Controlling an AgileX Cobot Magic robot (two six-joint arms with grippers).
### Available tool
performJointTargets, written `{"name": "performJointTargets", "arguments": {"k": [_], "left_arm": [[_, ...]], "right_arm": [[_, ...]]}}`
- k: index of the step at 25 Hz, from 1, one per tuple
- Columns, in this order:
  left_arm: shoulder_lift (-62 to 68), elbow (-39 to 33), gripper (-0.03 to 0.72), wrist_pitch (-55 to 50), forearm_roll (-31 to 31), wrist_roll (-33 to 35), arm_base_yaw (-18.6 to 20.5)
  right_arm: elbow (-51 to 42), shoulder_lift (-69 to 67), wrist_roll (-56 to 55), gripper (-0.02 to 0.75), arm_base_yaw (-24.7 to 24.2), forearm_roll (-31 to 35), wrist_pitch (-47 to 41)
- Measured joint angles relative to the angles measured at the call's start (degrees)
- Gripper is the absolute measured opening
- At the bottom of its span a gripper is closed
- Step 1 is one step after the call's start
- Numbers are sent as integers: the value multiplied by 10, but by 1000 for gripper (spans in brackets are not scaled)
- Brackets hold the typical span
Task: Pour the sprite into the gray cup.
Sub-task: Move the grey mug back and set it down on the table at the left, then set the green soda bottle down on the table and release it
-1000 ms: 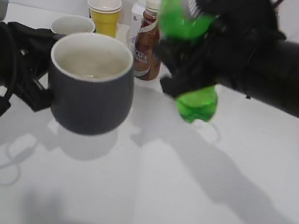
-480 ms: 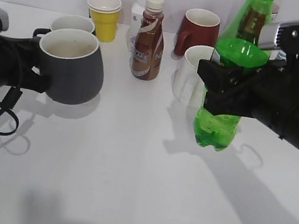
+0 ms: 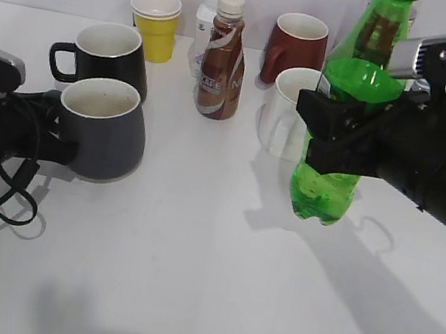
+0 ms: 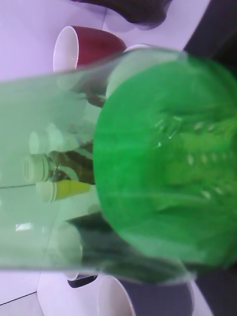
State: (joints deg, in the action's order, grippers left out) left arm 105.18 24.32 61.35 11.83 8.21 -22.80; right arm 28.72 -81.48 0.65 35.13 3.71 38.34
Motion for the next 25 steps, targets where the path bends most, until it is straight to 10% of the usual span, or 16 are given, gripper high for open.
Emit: {"name": "performJointTargets", "arguments": {"k": [14, 25], "left_arm": [[-14, -70, 229, 39, -22, -8, 0], [-123, -116, 244, -6, -23, -8, 0]], "right_arm": [[0, 0, 5, 430, 0, 4, 2], [0, -66, 117, 430, 0, 157, 100]]}}
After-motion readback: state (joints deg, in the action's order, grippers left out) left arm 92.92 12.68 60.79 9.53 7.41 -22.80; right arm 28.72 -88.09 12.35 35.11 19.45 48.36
